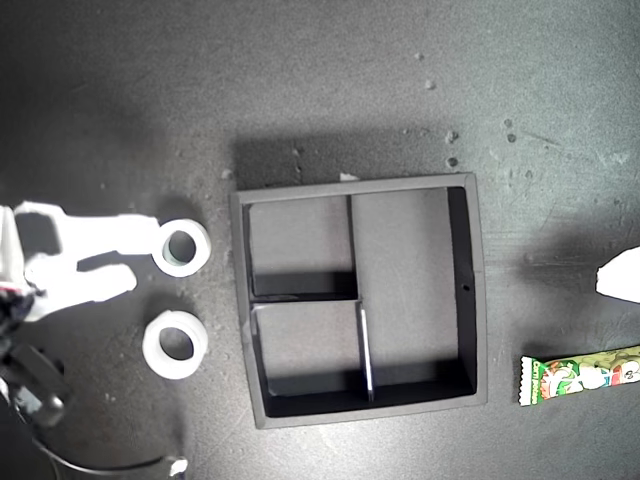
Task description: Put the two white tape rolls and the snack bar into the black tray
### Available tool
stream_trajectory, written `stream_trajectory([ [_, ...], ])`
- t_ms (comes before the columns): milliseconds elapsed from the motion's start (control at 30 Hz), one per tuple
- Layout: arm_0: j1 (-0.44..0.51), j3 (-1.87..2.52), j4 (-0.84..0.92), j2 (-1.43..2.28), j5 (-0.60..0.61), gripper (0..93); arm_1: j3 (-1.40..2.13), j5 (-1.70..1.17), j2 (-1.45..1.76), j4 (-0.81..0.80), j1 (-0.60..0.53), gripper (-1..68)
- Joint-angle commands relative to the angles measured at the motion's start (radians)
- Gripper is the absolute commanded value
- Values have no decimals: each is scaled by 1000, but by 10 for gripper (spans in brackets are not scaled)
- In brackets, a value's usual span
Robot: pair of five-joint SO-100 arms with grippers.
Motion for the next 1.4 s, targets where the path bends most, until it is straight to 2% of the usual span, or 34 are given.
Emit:
stream_trajectory([
  [0,28,-169,-17,-268,8,178,12,20,6,9,3,-4],
  [300,46,-279,-32,-506,3,175,12,58,6,40,-20,-4],
  [933,26,-324,-117,-733,14,175,12,72,6,54,-15,-4],
  [1000,14,-337,-120,-769,5,159,12,74,6,52,-15,-4],
  [1067,-20,-344,-120,-787,-28,85,12,94,6,49,-14,-4],
  [1100,-44,-344,-110,-785,-48,38,12,118,6,48,-8,-4],
  [1167,-83,-348,-67,-756,-71,3,12,187,6,32,25,-4],
  [1300,-129,-442,80,-660,-32,2,12,318,6,-97,98,-3],
  [1367,-144,-561,190,-647,2,2,12,506,6,-75,169,-3],
])
